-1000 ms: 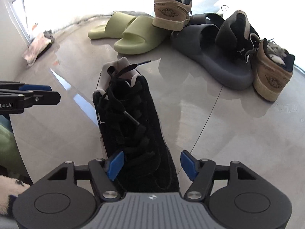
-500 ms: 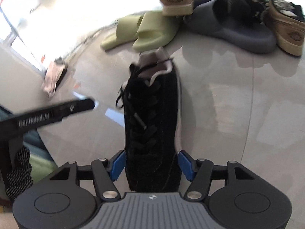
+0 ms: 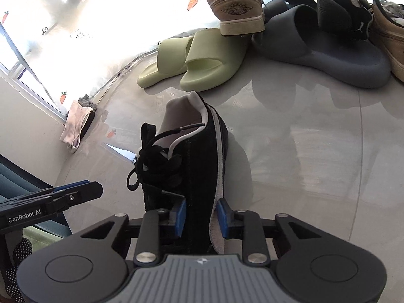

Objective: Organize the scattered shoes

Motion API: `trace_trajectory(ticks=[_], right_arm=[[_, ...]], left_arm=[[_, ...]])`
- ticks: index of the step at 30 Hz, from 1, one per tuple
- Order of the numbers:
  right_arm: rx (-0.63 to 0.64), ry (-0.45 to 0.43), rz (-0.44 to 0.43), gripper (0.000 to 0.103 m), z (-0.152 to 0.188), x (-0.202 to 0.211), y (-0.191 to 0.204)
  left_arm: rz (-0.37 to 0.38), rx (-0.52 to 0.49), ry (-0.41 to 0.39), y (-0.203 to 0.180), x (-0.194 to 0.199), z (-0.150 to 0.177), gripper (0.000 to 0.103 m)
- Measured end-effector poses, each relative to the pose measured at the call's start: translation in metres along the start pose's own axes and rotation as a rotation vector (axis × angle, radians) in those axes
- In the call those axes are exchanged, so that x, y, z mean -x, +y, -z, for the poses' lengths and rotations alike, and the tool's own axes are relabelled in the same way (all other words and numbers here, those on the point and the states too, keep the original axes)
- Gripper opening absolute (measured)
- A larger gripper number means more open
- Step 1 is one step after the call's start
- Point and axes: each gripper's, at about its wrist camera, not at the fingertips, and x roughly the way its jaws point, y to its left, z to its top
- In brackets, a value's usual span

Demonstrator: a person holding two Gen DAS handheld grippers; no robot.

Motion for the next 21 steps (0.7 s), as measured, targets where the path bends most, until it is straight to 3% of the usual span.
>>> trace_trajectory(ticks=[11,21], right_arm=[[-0.066,-0.002,0.009,0.029,0.006,-0.046,0.066],[-0.026,0.021,-0.012,0.029,-0.017,-0.105,0.128]], left_arm=[[-0.108,0.128,-0.047,0.052,0.014,-0.008,0.041],[-0.174,0.212,-0.077,0.082,0.034,-0.002,0.041]])
